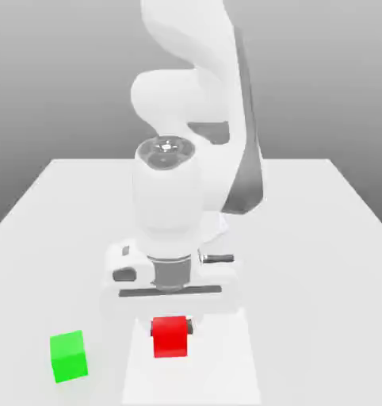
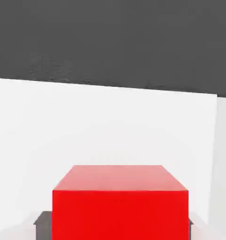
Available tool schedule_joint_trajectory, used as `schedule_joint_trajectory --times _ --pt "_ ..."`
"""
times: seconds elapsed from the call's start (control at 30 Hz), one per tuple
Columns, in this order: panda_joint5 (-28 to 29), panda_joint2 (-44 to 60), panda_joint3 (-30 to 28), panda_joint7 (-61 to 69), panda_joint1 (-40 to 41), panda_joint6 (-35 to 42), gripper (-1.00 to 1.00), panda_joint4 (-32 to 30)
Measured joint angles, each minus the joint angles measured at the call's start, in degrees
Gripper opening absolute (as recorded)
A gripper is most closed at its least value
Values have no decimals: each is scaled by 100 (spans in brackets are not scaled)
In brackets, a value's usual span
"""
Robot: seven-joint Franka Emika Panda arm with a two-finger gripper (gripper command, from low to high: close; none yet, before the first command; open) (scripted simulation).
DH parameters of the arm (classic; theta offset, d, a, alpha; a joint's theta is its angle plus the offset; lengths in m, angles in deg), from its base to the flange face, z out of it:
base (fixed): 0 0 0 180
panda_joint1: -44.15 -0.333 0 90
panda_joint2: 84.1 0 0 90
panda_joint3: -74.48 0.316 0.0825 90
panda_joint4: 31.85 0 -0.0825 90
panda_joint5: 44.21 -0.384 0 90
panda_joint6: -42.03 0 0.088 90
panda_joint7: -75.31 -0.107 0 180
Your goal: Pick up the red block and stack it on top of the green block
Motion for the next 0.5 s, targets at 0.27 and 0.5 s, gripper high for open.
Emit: schedule_joint_trajectory --times 0.27,0.5 --pt "-164 30 -676 265 1061 587 -100 608" --pt "-565 872 -488 562 1220 -158 100 685"
